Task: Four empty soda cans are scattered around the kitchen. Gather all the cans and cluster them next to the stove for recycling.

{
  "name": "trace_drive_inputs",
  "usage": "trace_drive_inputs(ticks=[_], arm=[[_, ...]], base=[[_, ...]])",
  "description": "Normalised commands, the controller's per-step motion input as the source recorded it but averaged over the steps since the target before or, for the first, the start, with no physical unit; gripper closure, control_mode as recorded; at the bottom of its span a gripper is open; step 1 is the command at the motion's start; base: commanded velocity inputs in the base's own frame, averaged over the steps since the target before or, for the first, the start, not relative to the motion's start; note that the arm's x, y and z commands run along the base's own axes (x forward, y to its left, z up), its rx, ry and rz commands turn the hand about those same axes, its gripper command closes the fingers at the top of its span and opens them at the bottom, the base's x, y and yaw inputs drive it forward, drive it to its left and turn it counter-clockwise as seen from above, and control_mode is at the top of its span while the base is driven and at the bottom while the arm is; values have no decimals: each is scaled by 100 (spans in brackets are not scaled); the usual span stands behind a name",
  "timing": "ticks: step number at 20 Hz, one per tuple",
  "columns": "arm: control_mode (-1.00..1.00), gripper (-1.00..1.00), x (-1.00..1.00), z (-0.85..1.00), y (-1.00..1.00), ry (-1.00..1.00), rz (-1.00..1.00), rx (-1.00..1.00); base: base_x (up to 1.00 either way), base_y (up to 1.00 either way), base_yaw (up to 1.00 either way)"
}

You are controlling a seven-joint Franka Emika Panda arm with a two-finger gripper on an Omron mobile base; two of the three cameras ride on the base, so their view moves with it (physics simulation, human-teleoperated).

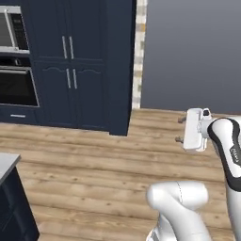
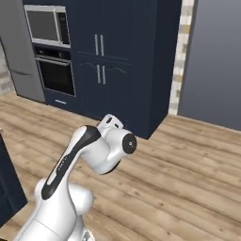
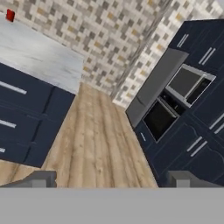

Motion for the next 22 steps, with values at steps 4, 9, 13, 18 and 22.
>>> trace_drive_inputs(ticks=[4, 9, 13, 18, 22], arm=[[100, -100, 0, 0, 0, 0, 0, 0], [100, -100, 0, 0, 0, 0, 0, 0], [100, -100, 0, 0, 0, 0, 0, 0], [100, -100, 0, 0, 0, 0, 0, 0], [100, -100, 0, 0, 0, 0, 0, 0]], base=[[79, 3, 22], [67, 33, 24], [71, 39, 23], [75, 28, 24], [75, 10, 28]])
